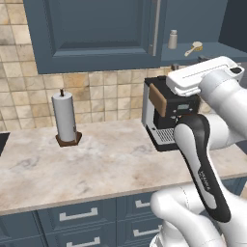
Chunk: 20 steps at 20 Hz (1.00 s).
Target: Pick the sponge and dish brush from the cabinet and place them on the counter.
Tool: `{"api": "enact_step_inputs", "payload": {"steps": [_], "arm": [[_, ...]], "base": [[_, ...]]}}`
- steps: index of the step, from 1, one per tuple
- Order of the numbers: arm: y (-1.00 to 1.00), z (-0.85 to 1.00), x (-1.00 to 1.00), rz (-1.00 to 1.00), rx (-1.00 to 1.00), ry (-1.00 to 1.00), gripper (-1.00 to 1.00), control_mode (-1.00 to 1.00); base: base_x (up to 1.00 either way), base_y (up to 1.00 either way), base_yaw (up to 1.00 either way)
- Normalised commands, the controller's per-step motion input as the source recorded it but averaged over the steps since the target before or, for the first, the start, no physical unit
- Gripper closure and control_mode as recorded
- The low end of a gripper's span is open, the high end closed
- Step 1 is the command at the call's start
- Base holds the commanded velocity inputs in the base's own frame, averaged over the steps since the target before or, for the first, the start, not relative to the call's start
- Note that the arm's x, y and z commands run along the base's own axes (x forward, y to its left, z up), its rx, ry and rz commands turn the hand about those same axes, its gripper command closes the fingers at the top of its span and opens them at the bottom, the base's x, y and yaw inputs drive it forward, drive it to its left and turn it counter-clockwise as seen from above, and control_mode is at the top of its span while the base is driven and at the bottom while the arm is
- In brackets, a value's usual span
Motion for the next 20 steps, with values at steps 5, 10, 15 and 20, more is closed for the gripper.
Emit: {"api": "enact_step_inputs", "payload": {"steps": [5, 10, 15, 20], "arm": [[0.0, 0.0, 0.21, -0.01, 0.0, 0.0, -1.0, -1.0], [0.0, 0.0, 0.33, -0.02, 0.0, 0.0, -1.0, -1.0], [0.0, -0.01, 0.35, -0.02, 0.0, 0.0, -1.0, -1.0], [0.0, -0.02, 0.35, -0.02, 0.0, 0.0, -1.0, -1.0]], "base": [[0.0, 0.0, 0.0], [0.0, 0.0, 0.0], [0.0, 0.0, 0.0], [0.0, 0.0, 0.0]]}}
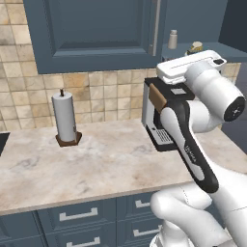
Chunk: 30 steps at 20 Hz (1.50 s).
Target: Pick the sponge and dish brush from the cabinet and place them on the counter.
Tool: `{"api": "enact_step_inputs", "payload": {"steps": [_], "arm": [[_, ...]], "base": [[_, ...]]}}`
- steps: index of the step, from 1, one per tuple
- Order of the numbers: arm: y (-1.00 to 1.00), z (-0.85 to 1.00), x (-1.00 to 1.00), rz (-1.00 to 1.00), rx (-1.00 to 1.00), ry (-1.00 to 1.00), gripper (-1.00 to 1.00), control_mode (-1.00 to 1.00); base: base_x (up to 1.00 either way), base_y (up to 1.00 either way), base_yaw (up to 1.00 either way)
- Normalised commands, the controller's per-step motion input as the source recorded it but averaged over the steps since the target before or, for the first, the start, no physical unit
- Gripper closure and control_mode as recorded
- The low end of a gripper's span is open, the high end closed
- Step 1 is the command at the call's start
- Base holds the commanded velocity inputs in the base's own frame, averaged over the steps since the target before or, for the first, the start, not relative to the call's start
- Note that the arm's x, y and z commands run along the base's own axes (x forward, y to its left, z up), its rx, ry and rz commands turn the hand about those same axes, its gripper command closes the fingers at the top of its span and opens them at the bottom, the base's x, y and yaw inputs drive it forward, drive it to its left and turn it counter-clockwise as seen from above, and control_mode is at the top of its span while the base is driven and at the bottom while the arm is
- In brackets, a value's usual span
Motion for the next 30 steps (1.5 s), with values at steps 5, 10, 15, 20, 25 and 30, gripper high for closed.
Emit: {"api": "enact_step_inputs", "payload": {"steps": [5, 10, 15, 20, 25, 30], "arm": [[0.01, 0.0, 0.34, -0.03, 0.0, 0.0, -1.0, -1.0], [0.04, 0.0, 0.29, -0.04, 0.0, 0.0, -1.0, -1.0], [0.09, 0.0, 0.26, -0.03, 0.0, 0.0, -1.0, -1.0], [0.1, 0.0, 0.24, 0.0, 0.0, 0.0, -1.0, -1.0], [0.0, 0.0, 0.31, 0.0, 0.01, 0.0, -1.0, -1.0], [0.0, 0.0, 0.34, 0.0, 0.0, 0.0, -1.0, -1.0]], "base": [[0.0, 0.0, 0.0], [0.0, 0.0, 0.0], [0.0, 0.0, 0.0], [0.0, 0.0, 0.0], [0.0, 0.0, 0.0], [0.0, 0.0, 0.0]]}}
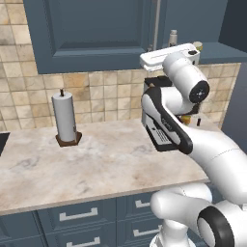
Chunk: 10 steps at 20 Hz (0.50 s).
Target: Pick the sponge and dish brush from the cabinet and place them on the counter.
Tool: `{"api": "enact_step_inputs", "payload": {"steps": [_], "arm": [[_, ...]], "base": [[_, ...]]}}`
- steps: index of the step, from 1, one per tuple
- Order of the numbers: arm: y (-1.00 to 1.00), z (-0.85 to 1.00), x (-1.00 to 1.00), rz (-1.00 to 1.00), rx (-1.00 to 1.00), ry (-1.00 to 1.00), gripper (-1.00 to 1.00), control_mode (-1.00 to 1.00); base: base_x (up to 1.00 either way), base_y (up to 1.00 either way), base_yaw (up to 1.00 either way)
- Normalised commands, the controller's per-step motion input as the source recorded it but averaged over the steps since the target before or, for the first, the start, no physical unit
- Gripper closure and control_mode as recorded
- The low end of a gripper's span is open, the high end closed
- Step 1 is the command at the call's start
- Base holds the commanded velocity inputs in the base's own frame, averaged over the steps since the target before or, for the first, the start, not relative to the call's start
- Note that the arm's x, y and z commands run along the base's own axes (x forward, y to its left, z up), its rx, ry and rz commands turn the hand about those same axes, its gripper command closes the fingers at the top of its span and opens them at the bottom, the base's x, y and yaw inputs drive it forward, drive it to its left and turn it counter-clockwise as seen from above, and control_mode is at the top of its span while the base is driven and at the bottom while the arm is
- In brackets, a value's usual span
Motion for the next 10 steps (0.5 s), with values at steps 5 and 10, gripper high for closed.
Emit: {"api": "enact_step_inputs", "payload": {"steps": [5, 10], "arm": [[-0.04, 0.0, 0.34, 0.0, 0.0, 0.0, -1.0, -1.0], [-0.1, 0.0, 0.32, 0.0, 0.0, 0.0, -1.0, -1.0]], "base": [[0.0, 0.0, 0.0], [0.0, 0.0, 0.0]]}}
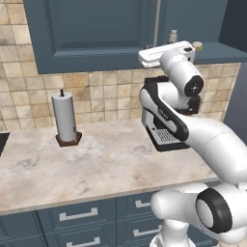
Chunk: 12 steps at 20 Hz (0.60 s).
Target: Pick the sponge and dish brush from the cabinet and place them on the counter.
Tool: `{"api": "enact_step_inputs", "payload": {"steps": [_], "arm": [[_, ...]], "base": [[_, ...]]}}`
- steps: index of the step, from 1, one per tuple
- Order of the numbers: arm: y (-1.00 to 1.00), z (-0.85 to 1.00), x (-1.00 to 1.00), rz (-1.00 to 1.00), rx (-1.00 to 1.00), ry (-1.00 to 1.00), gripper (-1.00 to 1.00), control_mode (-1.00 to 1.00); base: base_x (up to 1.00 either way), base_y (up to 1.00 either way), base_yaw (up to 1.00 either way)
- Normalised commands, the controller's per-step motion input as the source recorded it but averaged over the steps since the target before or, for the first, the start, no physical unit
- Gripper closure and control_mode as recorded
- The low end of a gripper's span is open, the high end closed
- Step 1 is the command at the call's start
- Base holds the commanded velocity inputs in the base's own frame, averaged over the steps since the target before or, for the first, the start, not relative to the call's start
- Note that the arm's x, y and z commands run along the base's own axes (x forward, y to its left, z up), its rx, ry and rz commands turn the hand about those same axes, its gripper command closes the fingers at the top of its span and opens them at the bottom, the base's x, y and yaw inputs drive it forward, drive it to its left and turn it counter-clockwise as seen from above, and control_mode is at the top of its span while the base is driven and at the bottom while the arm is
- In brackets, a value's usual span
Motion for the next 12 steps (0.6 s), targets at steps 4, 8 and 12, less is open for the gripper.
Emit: {"api": "enact_step_inputs", "payload": {"steps": [4, 8, 12], "arm": [[-0.05, 0.0, 0.34, 0.0, 0.0, 0.0, -1.0, -1.0], [-0.01, 0.0, 0.35, 0.0, 0.0, 0.0, -1.0, -1.0], [0.0, 0.0, 0.36, 0.0, 0.0, 0.0, -1.0, -1.0]], "base": [[0.0, 0.0, 0.0], [0.0, 0.0, 0.0], [0.0, 0.0, 0.0]]}}
